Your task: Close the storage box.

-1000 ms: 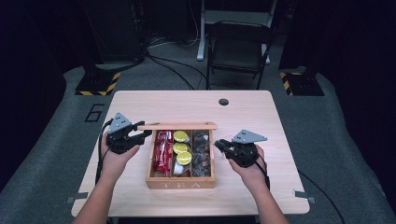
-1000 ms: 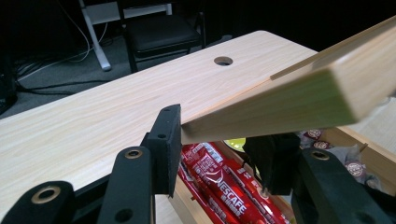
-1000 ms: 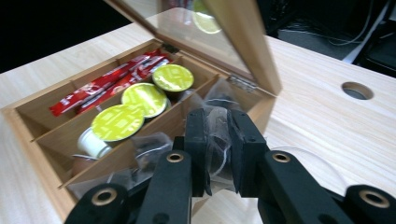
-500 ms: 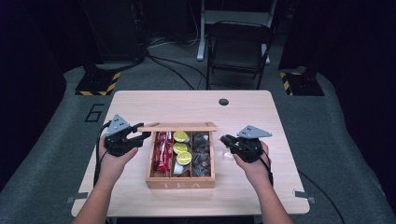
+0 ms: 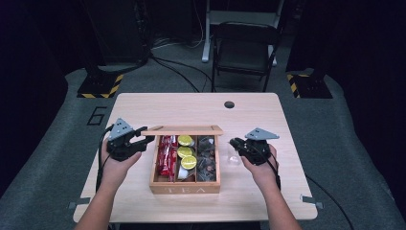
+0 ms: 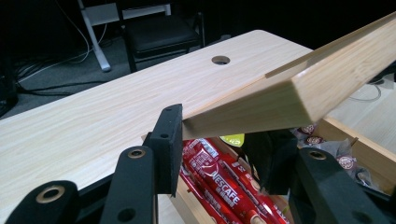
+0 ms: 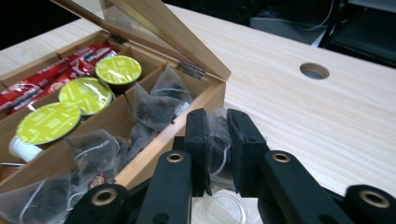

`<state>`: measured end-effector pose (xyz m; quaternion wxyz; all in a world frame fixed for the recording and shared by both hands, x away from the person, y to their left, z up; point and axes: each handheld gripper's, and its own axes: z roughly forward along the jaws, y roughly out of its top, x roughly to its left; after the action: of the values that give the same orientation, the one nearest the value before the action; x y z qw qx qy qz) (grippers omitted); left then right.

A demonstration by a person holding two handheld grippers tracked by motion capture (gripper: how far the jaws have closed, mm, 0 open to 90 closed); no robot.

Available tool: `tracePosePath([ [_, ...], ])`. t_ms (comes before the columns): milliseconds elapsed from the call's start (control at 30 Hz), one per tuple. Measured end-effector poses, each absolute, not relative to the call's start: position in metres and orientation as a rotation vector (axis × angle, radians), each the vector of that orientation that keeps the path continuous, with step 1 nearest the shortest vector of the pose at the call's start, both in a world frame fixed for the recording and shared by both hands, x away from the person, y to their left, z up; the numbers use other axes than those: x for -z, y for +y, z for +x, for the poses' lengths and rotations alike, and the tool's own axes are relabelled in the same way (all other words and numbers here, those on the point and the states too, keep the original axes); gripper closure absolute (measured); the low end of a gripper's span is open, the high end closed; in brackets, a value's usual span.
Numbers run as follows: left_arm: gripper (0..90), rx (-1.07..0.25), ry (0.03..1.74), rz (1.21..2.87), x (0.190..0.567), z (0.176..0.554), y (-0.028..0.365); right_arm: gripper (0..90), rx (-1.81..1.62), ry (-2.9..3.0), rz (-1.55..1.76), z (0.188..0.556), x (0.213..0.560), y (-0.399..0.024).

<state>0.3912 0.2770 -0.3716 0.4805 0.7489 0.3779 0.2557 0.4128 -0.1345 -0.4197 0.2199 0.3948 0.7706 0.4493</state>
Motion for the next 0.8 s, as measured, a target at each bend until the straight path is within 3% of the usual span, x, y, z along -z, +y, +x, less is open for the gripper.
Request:
tracePosePath([
  [667, 57.5, -0.621, 0.922, 1.832, 0.371, 0.391, 0.277, 78.4, -1.181, 2.152, 1.126, 0.423, 0.433, -0.136],
  [800, 57.5, -0.621, 0.925, 1.827, 0.371, 0.391, 0.277, 74.0, -1.159, 2.150, 1.134, 0.424, 0.435, -0.134],
])
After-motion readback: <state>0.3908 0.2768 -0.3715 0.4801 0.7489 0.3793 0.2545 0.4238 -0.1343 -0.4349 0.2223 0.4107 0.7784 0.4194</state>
